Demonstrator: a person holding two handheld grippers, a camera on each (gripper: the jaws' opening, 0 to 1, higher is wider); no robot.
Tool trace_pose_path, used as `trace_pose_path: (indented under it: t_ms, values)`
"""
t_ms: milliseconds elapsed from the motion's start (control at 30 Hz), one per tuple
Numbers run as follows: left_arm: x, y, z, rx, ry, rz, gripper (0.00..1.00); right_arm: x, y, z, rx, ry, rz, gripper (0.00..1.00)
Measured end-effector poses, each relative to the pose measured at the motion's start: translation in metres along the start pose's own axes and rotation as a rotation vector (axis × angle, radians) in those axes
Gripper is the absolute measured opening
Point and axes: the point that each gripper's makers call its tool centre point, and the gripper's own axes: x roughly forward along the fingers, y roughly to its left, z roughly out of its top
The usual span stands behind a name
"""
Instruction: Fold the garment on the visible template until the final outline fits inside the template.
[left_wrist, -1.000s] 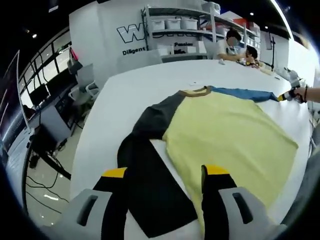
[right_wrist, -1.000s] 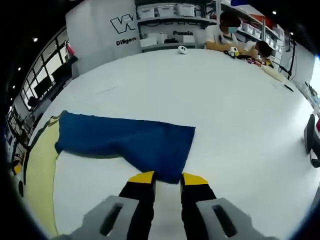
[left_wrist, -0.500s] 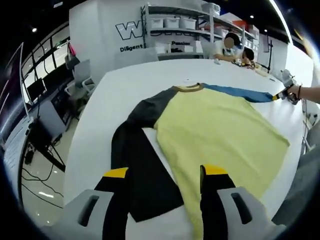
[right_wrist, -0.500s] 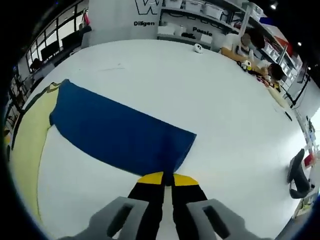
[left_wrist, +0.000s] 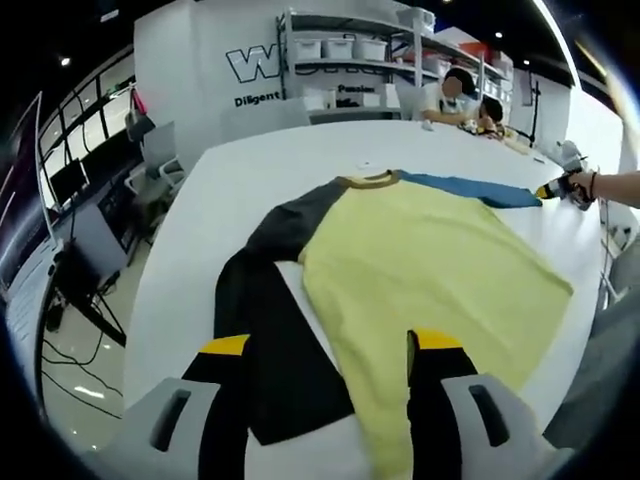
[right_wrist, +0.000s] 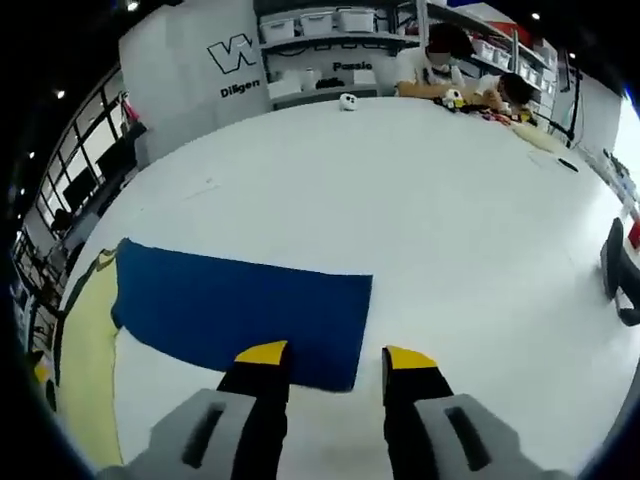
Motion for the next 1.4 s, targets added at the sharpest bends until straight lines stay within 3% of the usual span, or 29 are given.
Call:
trace_pose_path:
  t_ms: [133, 500, 700, 1000, 1100, 1233, 1400]
  values:
    - [-0.002, -0.003, -0.001, -0.006, -0.001, -0.003, 0.61, 0.001, 0.002, -0.012, 0.005, 0.032, -0.026, 0.28]
    - [-0.001, 0.002, -0.014, -0.02, 0.016, -0.001, 0.6, 0.001, -0.001, -0.01, -0.005, 0.0, -0.076, 0.0]
    - [-0.002, -0.003, -0.014, -0.012, 0.018, -0.016, 0.61, 0.008, -0.003, -0.01, 0.054, -0.01, -0.058, 0.0]
    - [-0.005, -0.011, -0.016, 0.013, 0.032, -0.027, 0.62, -0.003, 0.002, 0.0, 0.107, -0.032, -0.042, 0.0]
    - [-0.008, -0.012, -0.015, 0.017, 0.028, -0.031, 0.64, -0.006, 0.008, 0.005, 0.141, -0.03, -0.028, 0.0]
    - [-0.009, -0.013, -0.019, -0.02, 0.047, -0.039, 0.67, -0.018, 0.034, 0.012, 0.176, -0.035, 0.033, 0.0]
    - [-0.012, -0.017, -0.018, 0.002, 0.041, -0.053, 0.71, -0.027, 0.066, 0.024, 0.176, -0.056, 0.089, 0.0]
